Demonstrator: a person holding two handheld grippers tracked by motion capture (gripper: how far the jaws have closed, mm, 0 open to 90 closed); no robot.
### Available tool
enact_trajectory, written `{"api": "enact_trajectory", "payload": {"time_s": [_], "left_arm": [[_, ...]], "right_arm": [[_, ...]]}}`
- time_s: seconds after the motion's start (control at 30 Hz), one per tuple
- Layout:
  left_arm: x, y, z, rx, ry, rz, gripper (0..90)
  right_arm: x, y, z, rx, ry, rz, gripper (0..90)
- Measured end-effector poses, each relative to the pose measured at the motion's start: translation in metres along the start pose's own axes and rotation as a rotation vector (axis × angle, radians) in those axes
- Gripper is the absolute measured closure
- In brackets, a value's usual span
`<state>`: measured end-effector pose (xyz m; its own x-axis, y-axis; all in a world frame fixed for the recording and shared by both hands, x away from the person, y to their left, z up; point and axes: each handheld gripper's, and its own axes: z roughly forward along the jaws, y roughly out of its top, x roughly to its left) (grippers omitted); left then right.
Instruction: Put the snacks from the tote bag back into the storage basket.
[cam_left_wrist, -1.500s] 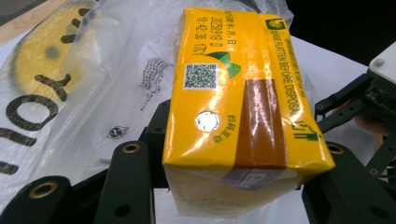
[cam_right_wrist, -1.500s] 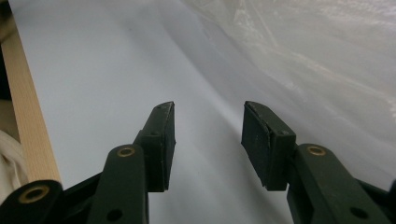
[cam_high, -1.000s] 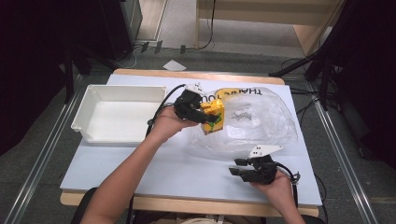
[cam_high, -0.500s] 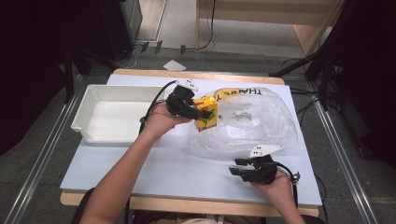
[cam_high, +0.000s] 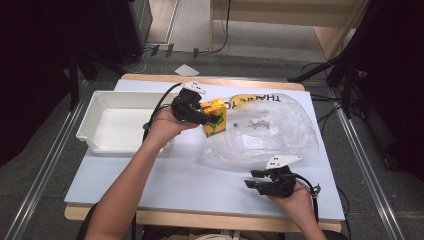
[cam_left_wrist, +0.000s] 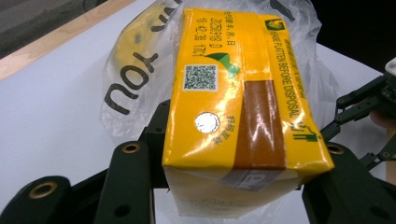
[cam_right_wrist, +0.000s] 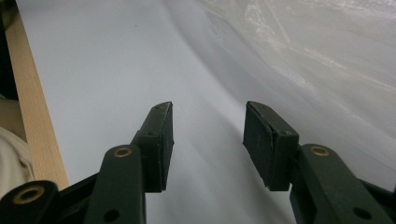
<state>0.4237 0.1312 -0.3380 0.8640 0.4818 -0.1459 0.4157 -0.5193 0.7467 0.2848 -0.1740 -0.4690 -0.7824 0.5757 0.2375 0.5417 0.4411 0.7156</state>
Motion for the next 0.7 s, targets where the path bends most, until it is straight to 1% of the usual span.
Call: {"api": "enact_trajectory", "payload": {"time_s": [0.13, 0.2, 0.23, 0.3, 0.4, 0.43, 0.5, 0.6, 0.7], "left_arm": [[0.002, -0.001, -0.007, -0.015, 0.004, -0.012, 52.9], [0.001, -0.002, -0.011, -0.017, 0.006, -0.006, 52.9], [0.001, -0.002, -0.013, -0.022, 0.015, -0.004, 52.9], [0.0, -0.003, -0.016, -0.02, 0.02, 0.001, 52.9], [0.003, -0.005, -0.02, -0.021, 0.027, -0.013, 52.9], [0.004, -0.005, -0.022, -0.016, 0.033, -0.011, 52.9], [0.006, -0.006, -0.025, -0.011, 0.038, -0.02, 52.9], [0.008, -0.007, -0.03, -0.009, 0.049, -0.022, 52.9], [0.009, -0.007, -0.035, -0.018, 0.06, -0.022, 52.9]], "right_arm": [[-0.001, 0.0, 0.0, -0.003, 0.003, 0.0, 53.7], [0.0, 0.0, 0.0, -0.003, 0.004, 0.0, 53.7], [0.0, 0.0, 0.0, -0.002, 0.007, 0.005, 53.6], [0.001, 0.001, 0.0, -0.015, 0.017, 0.006, 53.7], [0.001, 0.001, 0.0, -0.009, 0.012, 0.0, 53.7], [0.001, 0.001, 0.001, -0.007, 0.009, -0.003, 53.6], [0.001, 0.001, 0.001, -0.001, 0.006, -0.004, 53.7], [0.001, 0.002, 0.002, 0.001, 0.009, -0.006, 53.6], [0.001, 0.002, 0.002, 0.002, 0.013, -0.011, 53.7]]}}
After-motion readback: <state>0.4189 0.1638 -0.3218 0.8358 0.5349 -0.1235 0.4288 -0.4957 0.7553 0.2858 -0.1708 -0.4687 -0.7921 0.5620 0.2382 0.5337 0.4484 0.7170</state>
